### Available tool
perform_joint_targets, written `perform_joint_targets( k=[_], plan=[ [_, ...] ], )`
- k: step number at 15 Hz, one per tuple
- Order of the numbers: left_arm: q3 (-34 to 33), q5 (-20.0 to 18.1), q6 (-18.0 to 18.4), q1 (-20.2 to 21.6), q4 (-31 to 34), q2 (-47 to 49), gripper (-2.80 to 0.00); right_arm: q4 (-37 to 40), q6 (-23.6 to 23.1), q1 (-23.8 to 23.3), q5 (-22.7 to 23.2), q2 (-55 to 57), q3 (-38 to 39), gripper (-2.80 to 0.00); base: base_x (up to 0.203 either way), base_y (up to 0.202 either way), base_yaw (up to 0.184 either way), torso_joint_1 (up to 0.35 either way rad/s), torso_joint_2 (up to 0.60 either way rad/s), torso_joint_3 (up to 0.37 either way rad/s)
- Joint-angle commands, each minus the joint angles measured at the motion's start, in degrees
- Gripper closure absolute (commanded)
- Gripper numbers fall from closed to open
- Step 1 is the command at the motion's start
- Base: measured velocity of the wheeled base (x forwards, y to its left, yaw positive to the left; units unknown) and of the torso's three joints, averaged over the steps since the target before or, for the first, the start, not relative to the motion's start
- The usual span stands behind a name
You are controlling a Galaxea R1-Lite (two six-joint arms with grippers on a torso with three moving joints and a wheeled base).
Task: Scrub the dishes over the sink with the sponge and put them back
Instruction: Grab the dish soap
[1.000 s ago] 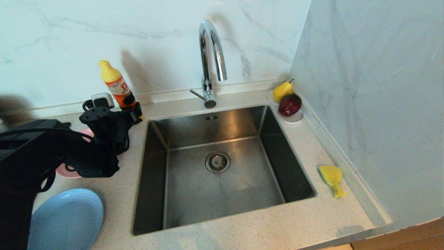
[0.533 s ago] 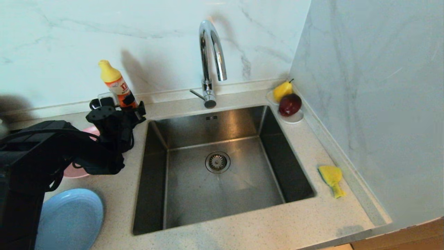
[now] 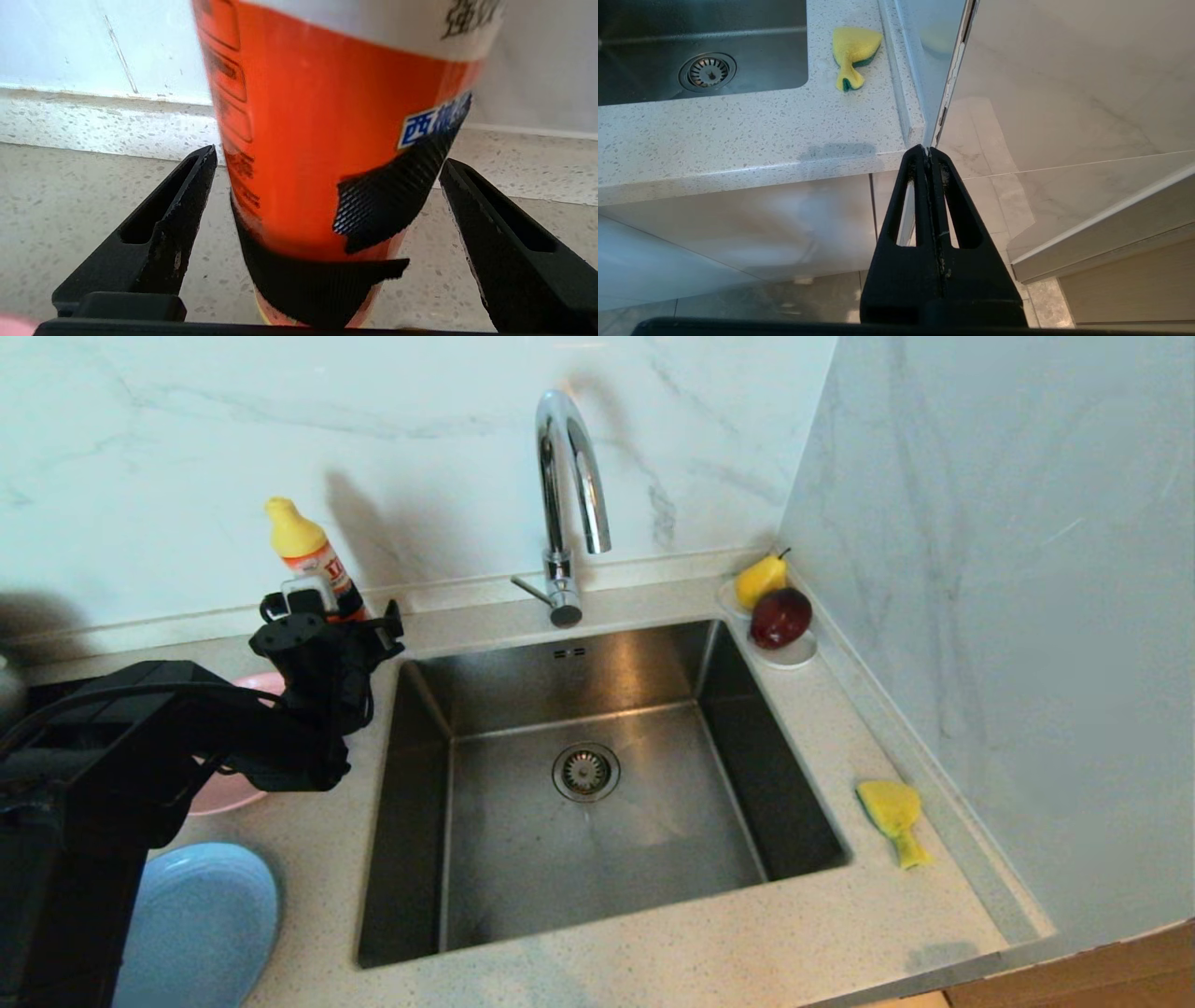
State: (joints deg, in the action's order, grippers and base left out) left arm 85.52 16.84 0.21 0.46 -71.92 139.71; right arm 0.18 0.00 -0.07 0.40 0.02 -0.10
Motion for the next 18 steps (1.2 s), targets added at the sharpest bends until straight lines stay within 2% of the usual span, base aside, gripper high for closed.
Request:
perform_joint_targets(
  k=[1,6,7,8,14,18],
  plan=[
    [1.34,0.13,0.06,0.14,0.1,0.75,-2.8,-0.01,0.0,-0.01,0.04,-0.02,0.01,0.0,0.0,0.0,0.0,0.0,0.0,0.0],
    [2.74,0.13,0.06,0.23,0.39,1.27,-2.8,-0.01,0.0,0.06,0.04,-0.02,0.01,0.0,0.0,0.0,0.0,0.0,0.0,0.0],
    [3.18,0.21,0.14,0.24,1.3,1.42,-1.03,-0.01,0.0,-0.01,0.04,-0.02,0.01,0.0,0.0,0.0,0.0,0.0,0.0,0.0],
    [4.35,0.19,0.14,0.24,1.9,1.91,0.0,-0.01,0.0,0.07,0.04,-0.02,0.01,0.0,0.0,0.0,0.0,0.0,0.0,0.0],
    [10.16,0.3,0.07,1.01,4.28,4.37,0.0,-0.01,0.0,-0.01,0.04,-0.02,-0.02,0.0,0.0,0.0,0.0,0.0,0.0,0.0],
    [11.07,1.92,0.06,1.03,4.83,3.81,0.0,-0.01,0.0,-0.01,0.04,-0.02,0.01,0.0,0.0,0.0,0.0,0.0,0.0,0.0]
  ],
)
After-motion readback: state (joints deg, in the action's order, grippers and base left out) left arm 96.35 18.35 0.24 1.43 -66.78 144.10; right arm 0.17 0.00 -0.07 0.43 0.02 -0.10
